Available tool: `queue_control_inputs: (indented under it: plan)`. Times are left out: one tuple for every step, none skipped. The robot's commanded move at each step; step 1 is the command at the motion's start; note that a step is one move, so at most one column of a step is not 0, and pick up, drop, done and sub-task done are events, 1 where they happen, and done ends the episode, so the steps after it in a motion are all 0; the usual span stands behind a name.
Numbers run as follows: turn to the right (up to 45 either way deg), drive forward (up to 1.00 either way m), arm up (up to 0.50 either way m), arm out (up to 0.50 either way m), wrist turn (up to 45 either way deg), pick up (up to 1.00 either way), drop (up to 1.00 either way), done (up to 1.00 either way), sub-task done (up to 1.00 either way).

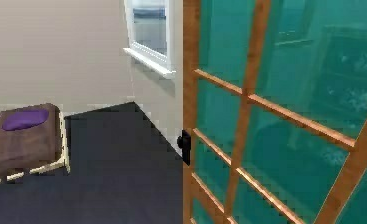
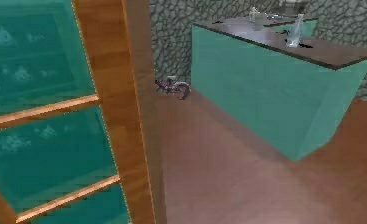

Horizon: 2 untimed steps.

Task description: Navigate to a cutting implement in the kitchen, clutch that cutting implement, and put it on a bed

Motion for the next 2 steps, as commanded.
queue_control_inputs:
  plan:
    - [-45.0, 0.00, 0.00, 0.00, 0.0, 0.00, 0.00, 0.00, 0.00]
    - [-45.0, 0.00, 0.00, 0.00, 0.0, 0.00, 0.00, 0.00, 0.00]
